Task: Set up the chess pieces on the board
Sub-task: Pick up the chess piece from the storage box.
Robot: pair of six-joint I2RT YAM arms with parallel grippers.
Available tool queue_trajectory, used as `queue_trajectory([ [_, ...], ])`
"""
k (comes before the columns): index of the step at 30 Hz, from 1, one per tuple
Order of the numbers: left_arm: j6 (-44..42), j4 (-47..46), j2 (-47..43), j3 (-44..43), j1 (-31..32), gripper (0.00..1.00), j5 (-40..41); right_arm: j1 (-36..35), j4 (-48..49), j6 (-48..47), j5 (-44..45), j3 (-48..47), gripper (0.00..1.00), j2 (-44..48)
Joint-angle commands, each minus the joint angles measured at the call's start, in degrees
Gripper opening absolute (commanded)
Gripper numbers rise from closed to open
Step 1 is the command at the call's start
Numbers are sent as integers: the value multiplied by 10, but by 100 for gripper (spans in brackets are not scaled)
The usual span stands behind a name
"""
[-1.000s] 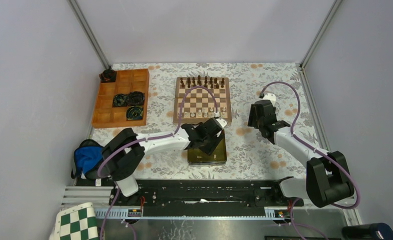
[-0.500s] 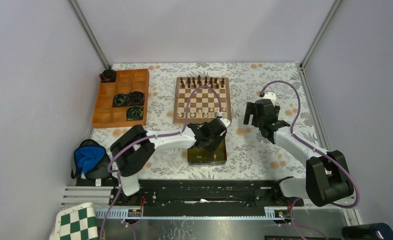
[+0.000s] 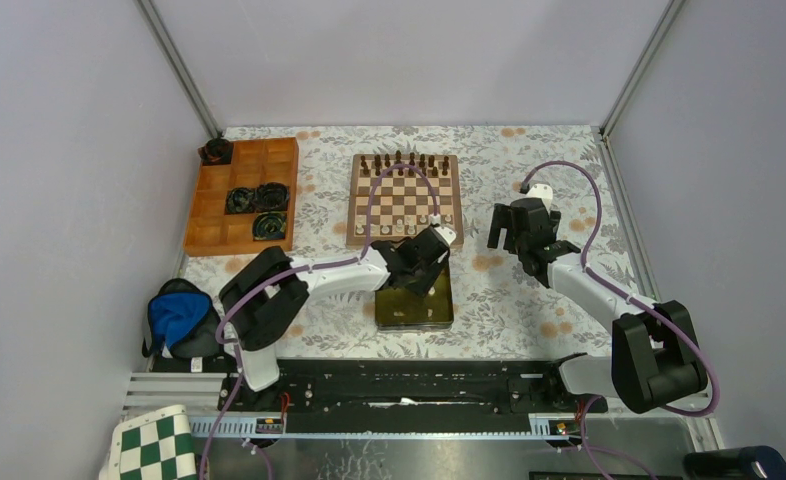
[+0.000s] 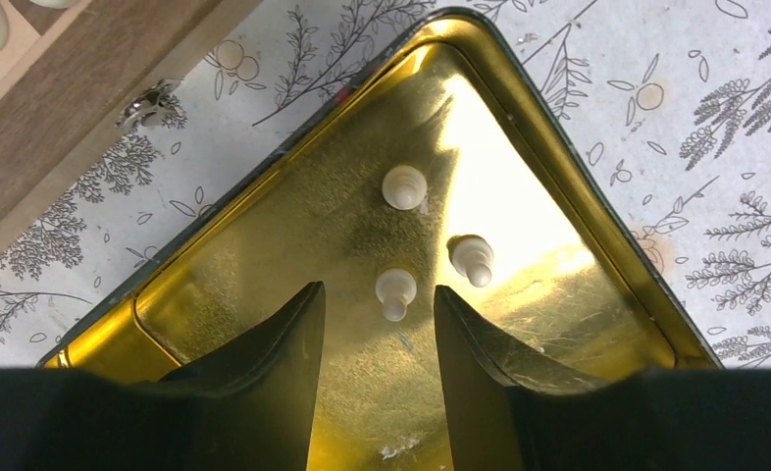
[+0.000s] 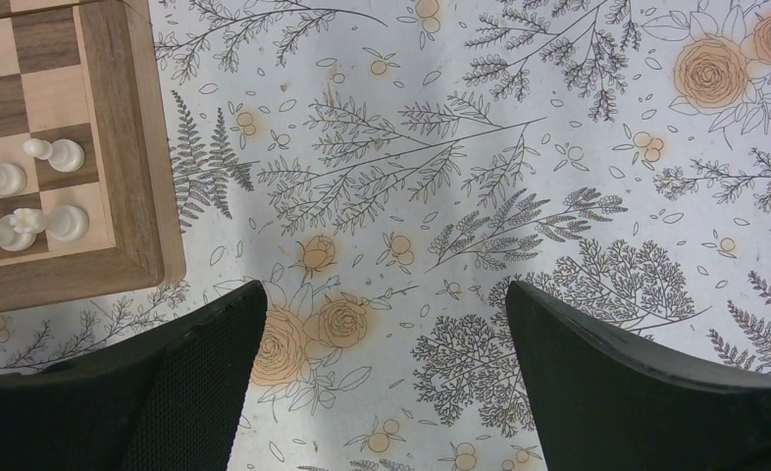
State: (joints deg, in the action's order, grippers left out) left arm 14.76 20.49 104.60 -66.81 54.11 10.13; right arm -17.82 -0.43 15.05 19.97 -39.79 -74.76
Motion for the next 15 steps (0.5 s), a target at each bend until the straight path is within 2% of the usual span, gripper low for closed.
queue_trajectory([
  [1, -6, -34, 1, 1, -8, 51, 9, 3, 26, -3, 18, -8, 99, 10],
  [7, -5, -37, 5, 0, -11, 47, 4, 4, 27, -3, 19, -8, 100, 10],
  [12, -5, -37, 9, -2, -13, 39, 0, 3, 27, -3, 20, -7, 100, 10],
  [15, -5, -35, 10, -4, -13, 37, -2, 3, 28, -2, 20, -5, 100, 11],
])
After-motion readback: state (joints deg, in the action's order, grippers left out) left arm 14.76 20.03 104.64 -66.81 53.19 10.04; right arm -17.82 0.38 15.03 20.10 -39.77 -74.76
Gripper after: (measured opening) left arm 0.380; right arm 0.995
